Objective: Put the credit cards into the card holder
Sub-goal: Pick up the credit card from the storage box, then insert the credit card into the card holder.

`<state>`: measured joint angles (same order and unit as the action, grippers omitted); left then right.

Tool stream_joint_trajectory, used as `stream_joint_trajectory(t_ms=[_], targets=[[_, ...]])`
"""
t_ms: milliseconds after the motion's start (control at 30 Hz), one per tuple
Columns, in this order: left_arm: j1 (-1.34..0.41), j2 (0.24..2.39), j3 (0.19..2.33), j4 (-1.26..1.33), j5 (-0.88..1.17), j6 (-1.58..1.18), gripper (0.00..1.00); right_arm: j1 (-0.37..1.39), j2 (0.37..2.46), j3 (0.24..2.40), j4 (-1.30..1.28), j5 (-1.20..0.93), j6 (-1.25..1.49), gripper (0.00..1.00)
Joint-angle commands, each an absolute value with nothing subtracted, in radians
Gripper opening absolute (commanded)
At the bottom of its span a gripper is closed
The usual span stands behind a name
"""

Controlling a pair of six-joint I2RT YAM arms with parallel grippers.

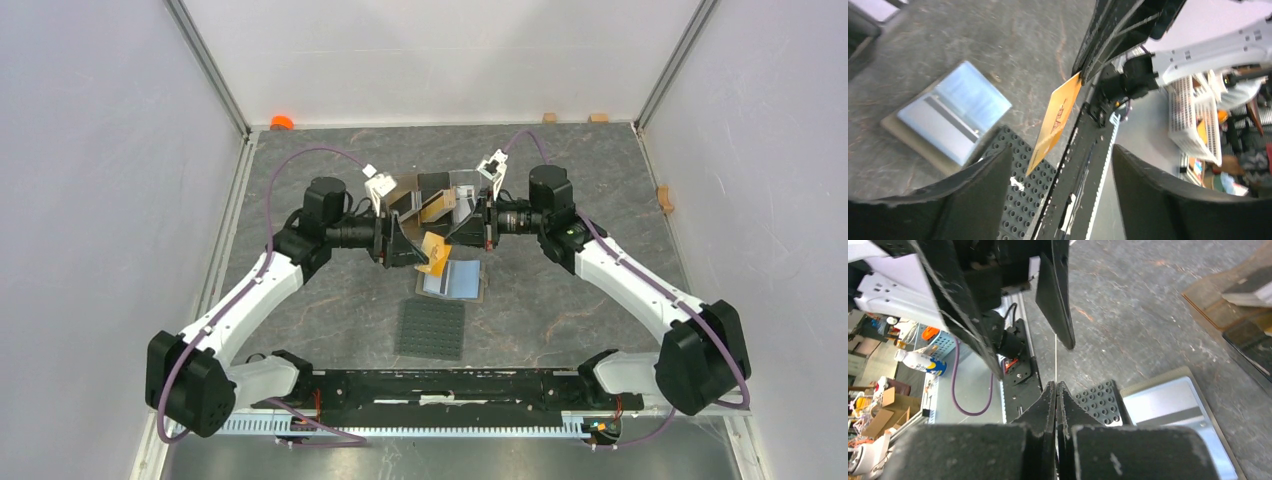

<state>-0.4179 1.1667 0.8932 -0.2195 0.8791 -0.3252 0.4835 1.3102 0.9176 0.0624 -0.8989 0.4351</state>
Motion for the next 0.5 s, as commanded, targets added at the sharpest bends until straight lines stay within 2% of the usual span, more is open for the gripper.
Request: stream_joint_trajectory(t_ms=[0, 100, 233, 300, 367, 400, 467], targets=[[-0.462, 1.18, 0.894, -0.163, 0.995, -0.348, 0.68, 0.492, 1.268, 0.919, 0.178, -0.976, 0.485, 0.0], [-0.474, 1.178, 0.884, -0.14, 1.002, -0.363, 0.45, 0.496, 1.271, 0.919, 0.178, -0.977, 0.481, 0.0], [-0.486, 1.188, 0.878, -0.127, 1.002, -0.375, 0.04, 0.495, 1.273, 0.918, 0.153, -0.962, 0.457, 0.0], [-0.488, 1.191, 0.872, -0.117, 0.992, -0.387, 0.02, 0.495, 1.275, 0.926, 0.095, -0.926, 0.415, 0.02], [-0.488, 1.193, 0.866, -0.114, 0.955, -0.4, 0.02, 0.495, 1.274, 0.941, -0.011, -0.838, 0.348, 0.25], [-0.488, 1.195, 0.861, -0.117, 0.925, -0.404, 0.02, 0.496, 1.268, 0.945, -0.082, -0.764, 0.312, 0.41], [-0.488, 1.208, 0.864, -0.147, 0.871, -0.408, 0.02, 0.497, 1.244, 0.933, -0.182, -0.584, 0.269, 0.63]])
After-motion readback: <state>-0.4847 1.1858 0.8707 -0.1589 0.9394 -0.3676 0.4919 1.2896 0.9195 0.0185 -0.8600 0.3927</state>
